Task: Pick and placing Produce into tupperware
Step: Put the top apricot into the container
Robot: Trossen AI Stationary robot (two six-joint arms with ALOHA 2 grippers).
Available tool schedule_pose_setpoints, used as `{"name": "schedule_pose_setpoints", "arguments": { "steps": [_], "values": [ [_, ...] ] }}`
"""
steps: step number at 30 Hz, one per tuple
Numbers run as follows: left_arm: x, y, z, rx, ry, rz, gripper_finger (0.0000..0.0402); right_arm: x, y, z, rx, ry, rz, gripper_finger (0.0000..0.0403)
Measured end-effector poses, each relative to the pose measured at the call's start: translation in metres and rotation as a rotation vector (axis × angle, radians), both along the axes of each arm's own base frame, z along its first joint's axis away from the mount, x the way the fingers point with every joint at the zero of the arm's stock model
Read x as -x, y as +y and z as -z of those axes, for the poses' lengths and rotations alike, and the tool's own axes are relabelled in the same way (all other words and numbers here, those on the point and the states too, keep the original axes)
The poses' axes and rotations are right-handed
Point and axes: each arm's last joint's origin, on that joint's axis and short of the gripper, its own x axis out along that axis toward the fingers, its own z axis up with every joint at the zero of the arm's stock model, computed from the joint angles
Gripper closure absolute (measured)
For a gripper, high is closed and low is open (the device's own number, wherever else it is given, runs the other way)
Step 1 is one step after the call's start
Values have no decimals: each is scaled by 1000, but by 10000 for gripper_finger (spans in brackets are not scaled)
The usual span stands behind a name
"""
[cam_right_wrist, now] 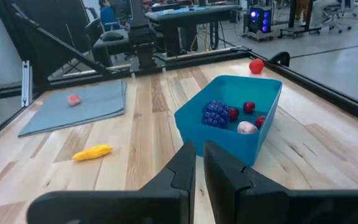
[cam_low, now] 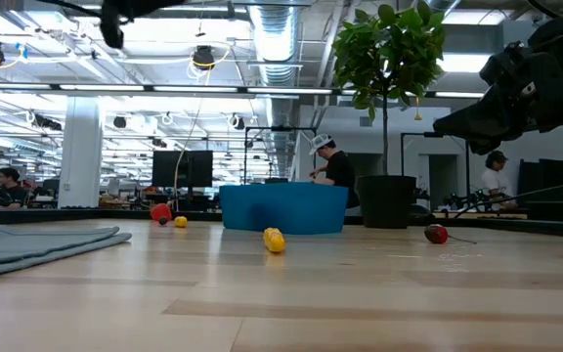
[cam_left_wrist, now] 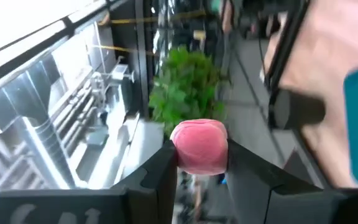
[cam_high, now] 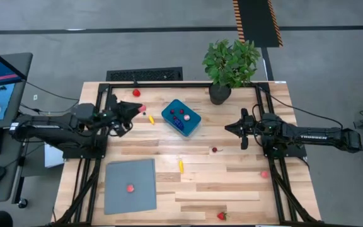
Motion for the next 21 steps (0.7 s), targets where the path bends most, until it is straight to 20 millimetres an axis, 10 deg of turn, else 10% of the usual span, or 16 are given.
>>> {"name": "schedule_pose_setpoints", "arguments": {
  "steps": [12,21],
  "values": [
    [-8,7,-8,-111,-37,-275,294,0,0,0,0,0,0,348],
    [-5,8,-10,567,-434,-242,294,0,0,0,0,0,0,348]
  ]
}}
